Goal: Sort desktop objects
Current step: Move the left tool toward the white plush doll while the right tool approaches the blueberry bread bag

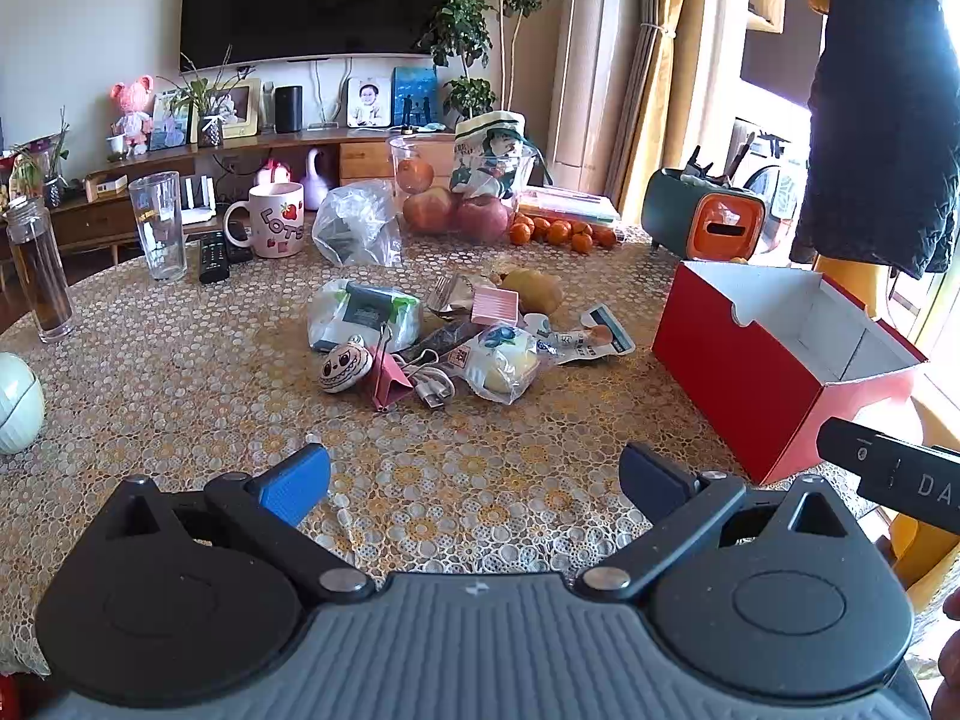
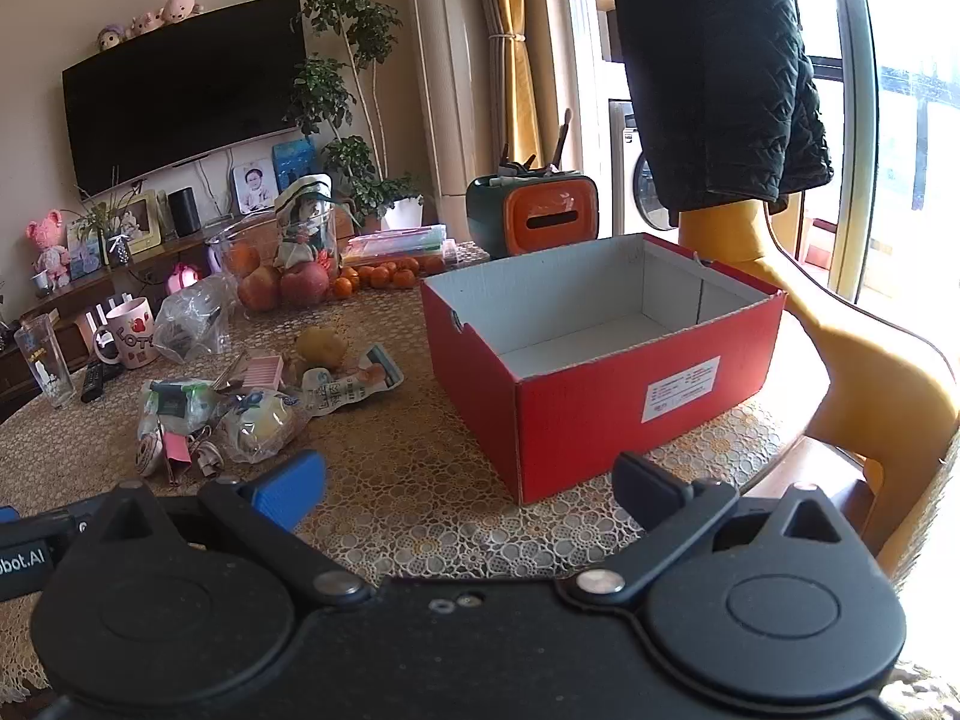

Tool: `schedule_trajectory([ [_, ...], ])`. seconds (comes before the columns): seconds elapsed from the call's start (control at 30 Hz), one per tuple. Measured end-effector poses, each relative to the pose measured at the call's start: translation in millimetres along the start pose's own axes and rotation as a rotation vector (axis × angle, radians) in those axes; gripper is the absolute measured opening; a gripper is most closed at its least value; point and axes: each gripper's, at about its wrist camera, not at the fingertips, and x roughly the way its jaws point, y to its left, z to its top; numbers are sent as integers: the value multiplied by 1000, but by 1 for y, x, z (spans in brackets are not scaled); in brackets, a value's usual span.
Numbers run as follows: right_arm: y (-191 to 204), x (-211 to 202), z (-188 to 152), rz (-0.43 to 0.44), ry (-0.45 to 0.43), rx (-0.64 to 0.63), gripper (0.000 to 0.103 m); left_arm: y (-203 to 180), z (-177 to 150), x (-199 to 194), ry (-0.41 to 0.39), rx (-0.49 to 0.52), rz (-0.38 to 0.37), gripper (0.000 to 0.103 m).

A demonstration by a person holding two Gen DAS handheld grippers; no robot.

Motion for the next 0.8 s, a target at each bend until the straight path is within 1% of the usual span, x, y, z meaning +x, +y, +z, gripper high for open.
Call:
schedule_trajectory([
  [0.27, 15, 34, 7, 77, 68, -72, 102, 10, 9, 28, 11, 5, 16, 103],
  [0.37, 23, 46, 11, 104, 72, -106, 102, 18, 11, 43, 17, 5, 14, 103],
  [0.5, 34, 64, 17, 144, 70, -168, 102, 32, 15, 64, 23, 32, 33, 103],
  [0.63, 44, 87, 22, 154, 87, -200, 97, 51, 20, 91, 45, 36, 51, 103],
  [0.8, 57, 114, 21, 163, 106, -240, 97, 73, 23, 119, 76, 10, 74, 103],
])
